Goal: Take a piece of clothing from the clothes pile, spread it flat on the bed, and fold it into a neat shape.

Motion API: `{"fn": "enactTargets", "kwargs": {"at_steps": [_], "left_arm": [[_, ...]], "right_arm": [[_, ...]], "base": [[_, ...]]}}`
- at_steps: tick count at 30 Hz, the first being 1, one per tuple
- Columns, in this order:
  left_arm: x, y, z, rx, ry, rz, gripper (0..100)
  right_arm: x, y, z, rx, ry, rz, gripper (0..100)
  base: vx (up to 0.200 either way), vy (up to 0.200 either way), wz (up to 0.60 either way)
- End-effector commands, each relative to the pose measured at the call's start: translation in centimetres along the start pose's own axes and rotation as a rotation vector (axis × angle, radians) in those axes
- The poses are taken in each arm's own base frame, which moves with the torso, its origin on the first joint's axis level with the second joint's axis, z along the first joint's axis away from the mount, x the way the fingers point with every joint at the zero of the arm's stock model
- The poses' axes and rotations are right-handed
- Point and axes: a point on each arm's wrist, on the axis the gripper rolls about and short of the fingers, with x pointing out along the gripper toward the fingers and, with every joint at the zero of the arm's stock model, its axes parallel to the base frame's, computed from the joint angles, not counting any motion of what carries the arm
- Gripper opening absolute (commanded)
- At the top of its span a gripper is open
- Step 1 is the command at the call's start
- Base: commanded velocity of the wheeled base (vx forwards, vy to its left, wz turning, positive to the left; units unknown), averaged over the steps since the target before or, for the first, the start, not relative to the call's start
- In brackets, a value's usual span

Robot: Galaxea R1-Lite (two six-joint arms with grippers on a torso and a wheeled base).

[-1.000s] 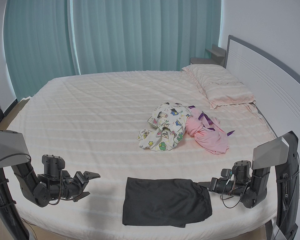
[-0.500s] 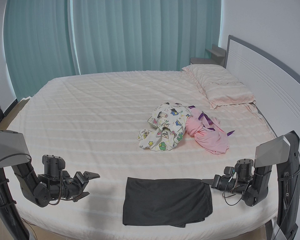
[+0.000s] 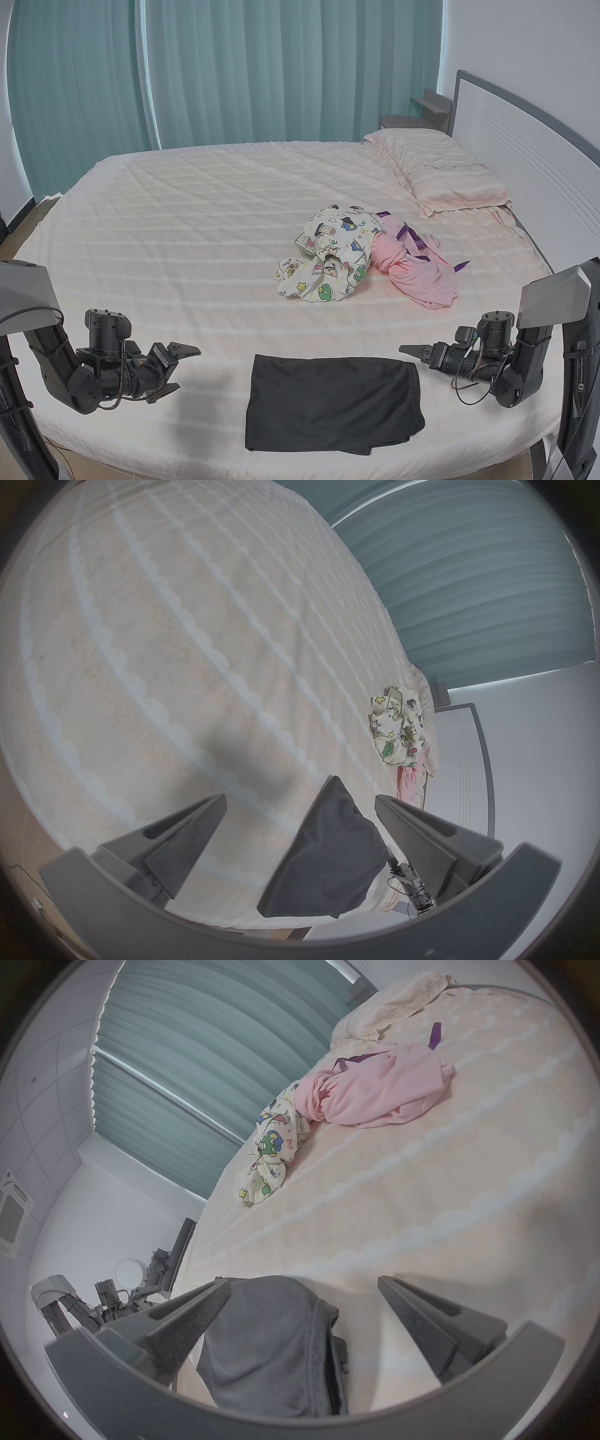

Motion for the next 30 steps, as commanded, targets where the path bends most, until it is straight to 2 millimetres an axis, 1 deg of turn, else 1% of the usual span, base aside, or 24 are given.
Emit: {"fn": "enactTargets", "kwargs": {"at_steps": [1, 3, 5, 6, 7, 9, 10, 11, 13, 15, 17, 22, 30], "left_arm": [[0.1, 0.0, 0.0, -0.002, 0.000, -0.001, 100], [0.0, 0.0, 0.0, -0.002, 0.001, 0.001, 100], [0.1, 0.0, 0.0, -0.002, 0.000, -0.001, 100], [0.1, 0.0, 0.0, -0.002, 0.000, -0.001, 100], [0.0, 0.0, 0.0, -0.001, 0.000, 0.001, 100], [0.0, 0.0, 0.0, -0.001, 0.001, 0.001, 100], [0.0, 0.0, 0.0, -0.001, 0.001, 0.001, 100], [0.0, 0.0, 0.0, -0.001, 0.001, 0.001, 100], [0.1, 0.0, 0.0, 0.000, 0.000, -0.001, 100], [0.1, 0.0, 0.0, 0.000, -0.001, 0.000, 100], [0.1, 0.0, 0.0, 0.000, -0.001, 0.000, 100], [0.1, 0.1, 0.0, -0.001, 0.001, 0.003, 100], [0.1, 0.0, 0.0, 0.001, 0.003, 0.002, 100]], "right_arm": [[-0.9, 1.7, 0.9, -0.011, -0.004, 0.014, 100], [-1.2, 1.9, 0.7, -0.003, 0.019, 0.005, 100], [-2.0, 1.7, -0.4, 0.006, 0.054, -0.016, 100], [-2.0, 1.7, -0.4, 0.006, 0.054, -0.016, 100], [-2.9, 1.5, -1.8, 0.007, 0.098, -0.031, 100], [-3.9, 1.5, -2.9, -0.015, 0.124, -0.036, 100], [-4.3, 1.3, -3.4, -0.028, 0.130, -0.038, 100], [-4.3, 1.3, -3.5, -0.030, 0.130, -0.038, 100], [-5.3, 1.0, -4.8, -0.040, 0.155, -0.051, 100], [-5.9, 0.9, -5.6, -0.032, 0.199, -0.062, 100], [-6.0, 0.8, -6.4, -0.045, 0.246, -0.060, 100], [-6.6, 0.5, -7.4, -0.073, 0.295, -0.078, 100], [-5.8, 0.9, -8.0, -0.092, 0.318, -0.062, 100]], "base": [[0.000, 0.000, 0.00], [0.000, 0.000, 0.00], [0.000, 0.000, 0.00], [0.000, 0.000, 0.00], [0.000, 0.000, 0.00], [0.000, 0.000, 0.00], [0.000, 0.000, 0.00], [0.000, 0.000, 0.00], [0.000, 0.000, 0.00], [0.000, 0.000, 0.00], [0.000, 0.000, 0.00], [0.000, 0.000, 0.00], [0.000, 0.000, 0.00]]}}
